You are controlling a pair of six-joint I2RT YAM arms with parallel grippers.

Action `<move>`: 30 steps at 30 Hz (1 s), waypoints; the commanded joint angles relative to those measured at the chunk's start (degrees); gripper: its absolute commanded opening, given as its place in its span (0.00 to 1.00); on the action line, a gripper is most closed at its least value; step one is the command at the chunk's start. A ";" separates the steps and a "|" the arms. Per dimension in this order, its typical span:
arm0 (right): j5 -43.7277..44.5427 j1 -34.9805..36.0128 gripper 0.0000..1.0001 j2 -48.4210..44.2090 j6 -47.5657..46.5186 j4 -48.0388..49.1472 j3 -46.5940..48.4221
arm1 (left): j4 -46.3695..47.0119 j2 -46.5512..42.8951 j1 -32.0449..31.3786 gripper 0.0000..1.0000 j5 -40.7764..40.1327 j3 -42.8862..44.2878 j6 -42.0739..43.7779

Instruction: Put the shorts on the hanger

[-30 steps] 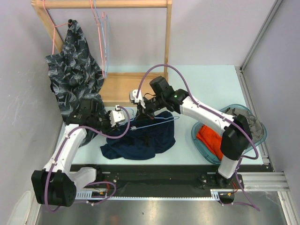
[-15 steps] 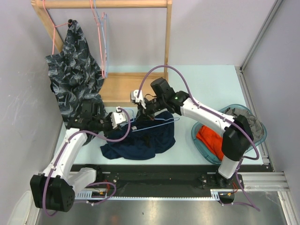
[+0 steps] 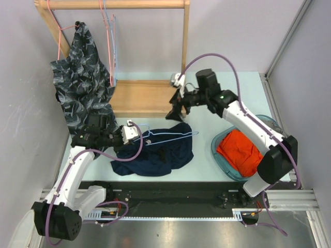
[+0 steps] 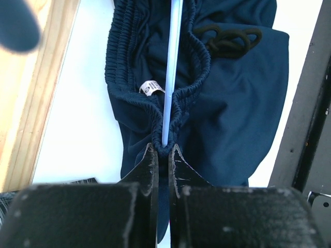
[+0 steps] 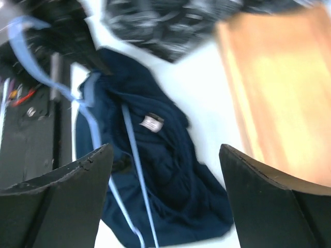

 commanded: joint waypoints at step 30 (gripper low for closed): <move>17.37 -1.89 0.38 20.36 5.62 -14.07 -0.61 | -5.12 -0.54 -0.36 0.00 -2.57 5.20 2.62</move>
